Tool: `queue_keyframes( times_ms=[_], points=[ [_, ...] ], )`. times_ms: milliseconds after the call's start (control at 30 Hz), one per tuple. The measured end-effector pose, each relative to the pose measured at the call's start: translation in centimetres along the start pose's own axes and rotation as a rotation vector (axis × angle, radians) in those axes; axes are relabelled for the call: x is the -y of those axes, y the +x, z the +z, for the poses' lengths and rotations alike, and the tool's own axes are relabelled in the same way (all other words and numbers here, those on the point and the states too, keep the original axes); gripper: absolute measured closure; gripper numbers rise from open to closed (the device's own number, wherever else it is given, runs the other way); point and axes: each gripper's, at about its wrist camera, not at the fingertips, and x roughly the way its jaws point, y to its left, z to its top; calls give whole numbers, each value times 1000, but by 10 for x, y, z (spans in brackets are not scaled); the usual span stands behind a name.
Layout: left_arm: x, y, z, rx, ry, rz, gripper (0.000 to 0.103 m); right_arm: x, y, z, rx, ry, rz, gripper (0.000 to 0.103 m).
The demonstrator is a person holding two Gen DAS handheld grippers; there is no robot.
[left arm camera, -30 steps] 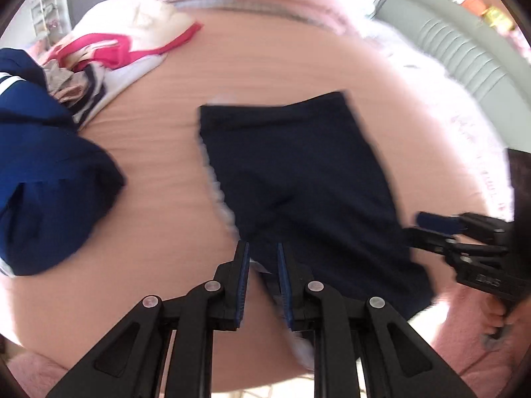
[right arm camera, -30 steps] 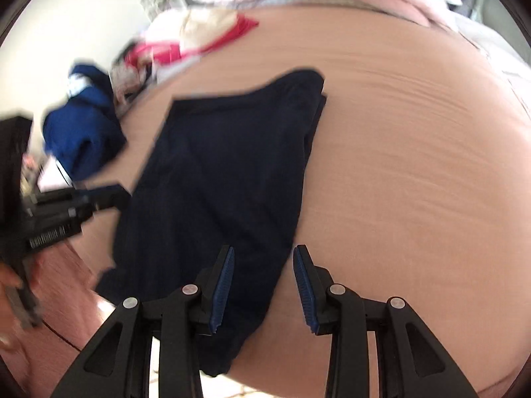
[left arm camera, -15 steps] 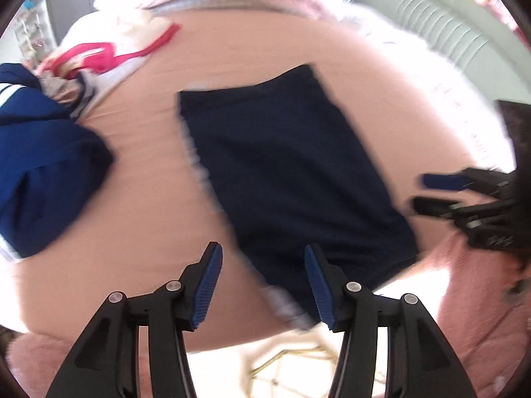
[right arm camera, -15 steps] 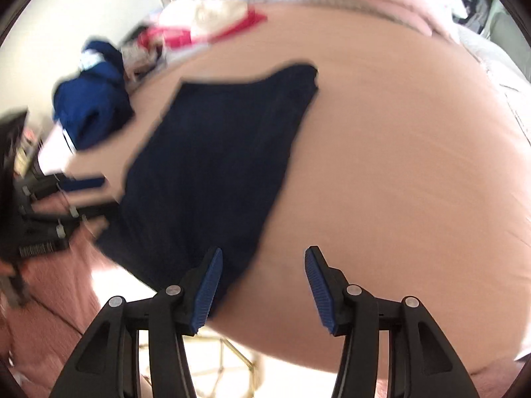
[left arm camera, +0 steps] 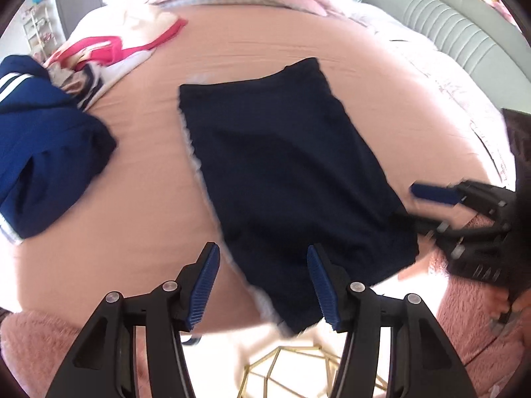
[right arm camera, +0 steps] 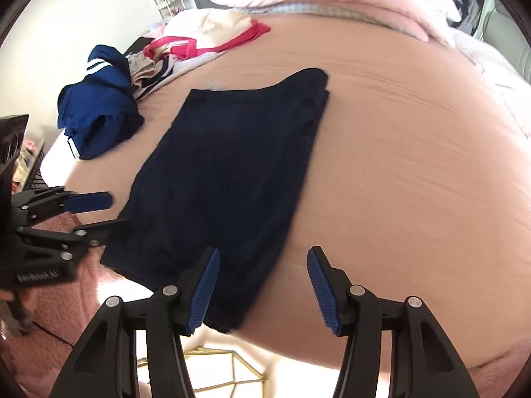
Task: Fold clothes
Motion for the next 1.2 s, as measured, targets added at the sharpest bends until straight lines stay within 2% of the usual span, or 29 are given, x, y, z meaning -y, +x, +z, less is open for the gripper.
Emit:
queue_keyframes(
  times_ms=[67, 167, 233, 333, 400, 500, 533, 567, 633, 700, 733, 767, 867, 933, 1033, 1100, 1200],
  points=[
    [-7, 14, 8, -88, 4, 47, 49, -2, 18, 3, -95, -37, -54, 48],
    [-30, 0, 10, -64, -72, -20, 49, 4, 11, -4, -103, -29, -26, 46],
    [-43, -8, 17, -32, -102, -30, 49, 15, 9, 7, -145, 79, -1, 46],
    [-54, -12, 39, 12, -72, -44, 49, 13, -2, 30, -52, 53, -2, 46],
    [-44, -16, 44, 37, -6, -80, 49, 5, 1, 41, -17, 11, -26, 46],
    [-39, -2, 38, 0, 62, 5, 49, -4, 24, 41, -66, -75, -55, 46],
    [-39, 5, 47, 4, 59, 13, 49, -1, 29, 44, -84, -85, -76, 46],
    [-43, 10, 56, 14, 36, -9, 49, 1, 34, 47, -100, -94, -96, 46],
    [-64, 14, 72, 38, -52, -81, 49, 8, 30, 54, -67, -66, -76, 46],
    [-84, 27, 85, 50, -126, -108, 62, 16, 27, 70, -27, -31, -70, 46],
    [-97, 35, 86, 53, -143, -101, 74, 20, 26, 80, -8, -14, -77, 46],
    [-105, 41, 95, 57, -157, -89, 77, 25, 25, 87, 5, -8, -100, 46],
    [-121, 53, 115, 71, -187, -128, 78, 36, 22, 111, 40, 8, -144, 46],
    [-120, 72, 129, 71, -181, -143, 79, 40, 36, 131, 55, 16, -133, 46],
    [-109, 72, 127, 71, -98, -74, 91, 50, 49, 147, 62, 33, -144, 46],
    [-102, 67, 126, 82, -49, -52, 93, 58, 54, 153, 62, 47, -160, 46],
    [-100, 68, 138, 99, -30, -57, 94, 70, 62, 162, 61, 68, -183, 46]
  ],
)
